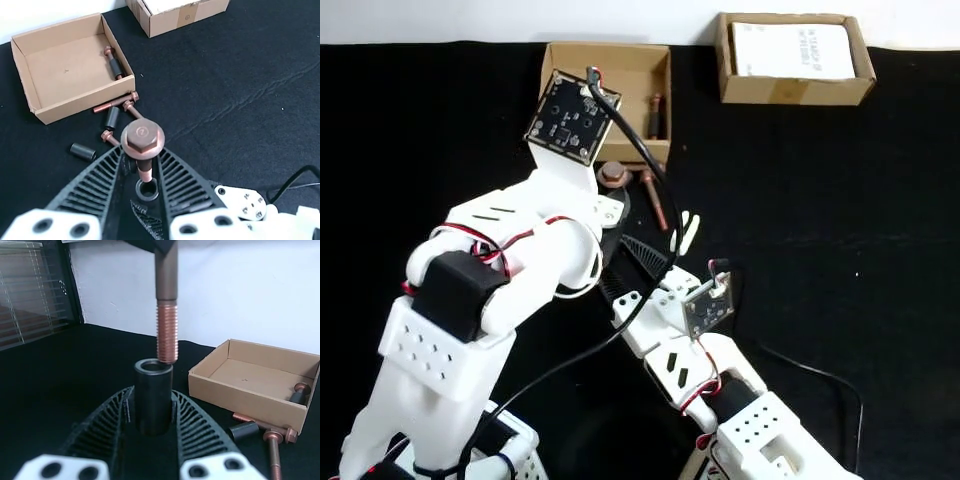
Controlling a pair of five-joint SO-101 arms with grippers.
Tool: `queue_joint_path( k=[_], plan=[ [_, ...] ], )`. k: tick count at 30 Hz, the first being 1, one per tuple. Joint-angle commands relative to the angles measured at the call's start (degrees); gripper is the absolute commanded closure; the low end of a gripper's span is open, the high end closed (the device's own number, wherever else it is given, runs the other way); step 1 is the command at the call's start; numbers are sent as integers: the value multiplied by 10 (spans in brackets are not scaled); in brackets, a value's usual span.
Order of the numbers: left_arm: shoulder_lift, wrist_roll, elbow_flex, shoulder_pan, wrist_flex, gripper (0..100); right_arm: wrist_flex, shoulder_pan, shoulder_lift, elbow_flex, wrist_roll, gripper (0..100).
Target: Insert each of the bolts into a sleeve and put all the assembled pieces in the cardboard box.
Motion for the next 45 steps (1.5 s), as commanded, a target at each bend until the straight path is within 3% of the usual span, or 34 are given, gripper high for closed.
queue_joint_path(
  k=[1,15,20,31,45],
  plan=[
    [-13,2,-35,-4,10,991,-11,0,-10,71,-4,991],
    [-12,4,-20,-3,18,991,-10,0,-9,71,-4,991],
    [-12,2,-20,46,11,991,-10,0,-9,71,-4,991],
    [-13,-1,-5,48,16,991,-10,0,-9,71,-4,991],
    [-13,-94,10,5,61,991,-5,0,-8,71,-4,991]
  ],
)
